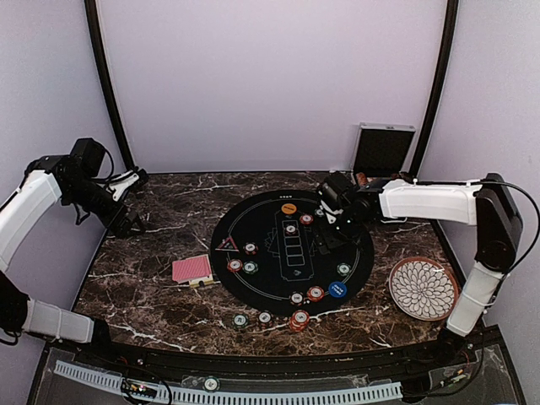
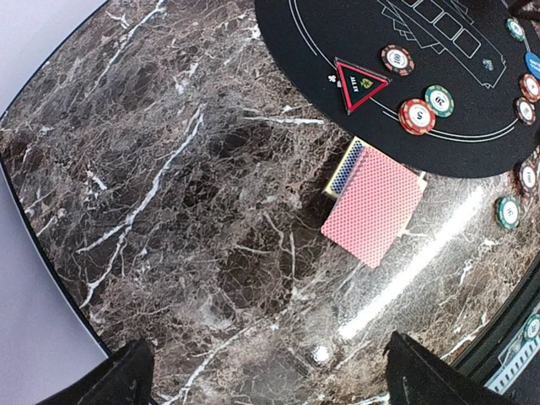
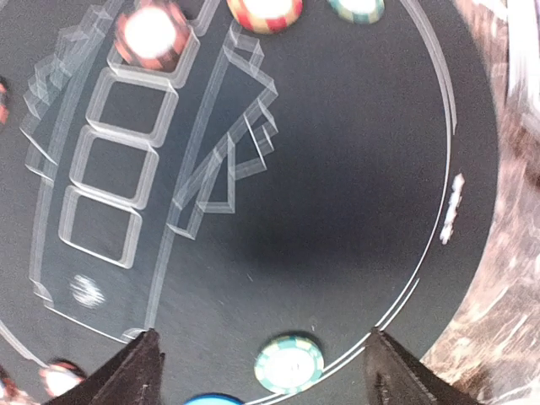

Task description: Distribute texas hold em gaming equipment

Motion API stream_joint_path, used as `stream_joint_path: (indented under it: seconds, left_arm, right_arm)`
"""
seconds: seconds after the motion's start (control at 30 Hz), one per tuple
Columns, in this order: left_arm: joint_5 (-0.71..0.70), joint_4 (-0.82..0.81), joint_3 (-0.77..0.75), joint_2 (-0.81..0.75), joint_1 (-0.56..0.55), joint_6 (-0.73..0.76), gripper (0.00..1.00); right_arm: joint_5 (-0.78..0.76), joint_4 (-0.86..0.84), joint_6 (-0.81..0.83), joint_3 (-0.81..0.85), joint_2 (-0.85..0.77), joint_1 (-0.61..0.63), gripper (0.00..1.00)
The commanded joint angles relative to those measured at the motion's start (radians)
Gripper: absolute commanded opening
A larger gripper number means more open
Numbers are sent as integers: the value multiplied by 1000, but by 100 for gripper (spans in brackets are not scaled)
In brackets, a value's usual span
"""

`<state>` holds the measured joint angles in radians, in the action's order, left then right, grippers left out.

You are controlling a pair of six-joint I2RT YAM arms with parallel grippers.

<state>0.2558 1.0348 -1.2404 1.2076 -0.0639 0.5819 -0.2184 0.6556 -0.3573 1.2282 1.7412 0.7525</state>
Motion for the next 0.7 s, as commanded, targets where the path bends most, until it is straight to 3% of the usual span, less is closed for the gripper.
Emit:
stream_joint_path:
  seconds: [0.0,0.37,0.67]
  left_arm:
    - [30,-25,51,12,-16,40,99]
    - [54,-107,177,100,-110,91,99]
    - [67,-194,223,192,-254,160,99]
  right_arm:
    - [10,20,-8,107,-23,32,87]
    - [118,-47,-59,190,33,75,98]
    - [129,-63,-87,206,47,106,99]
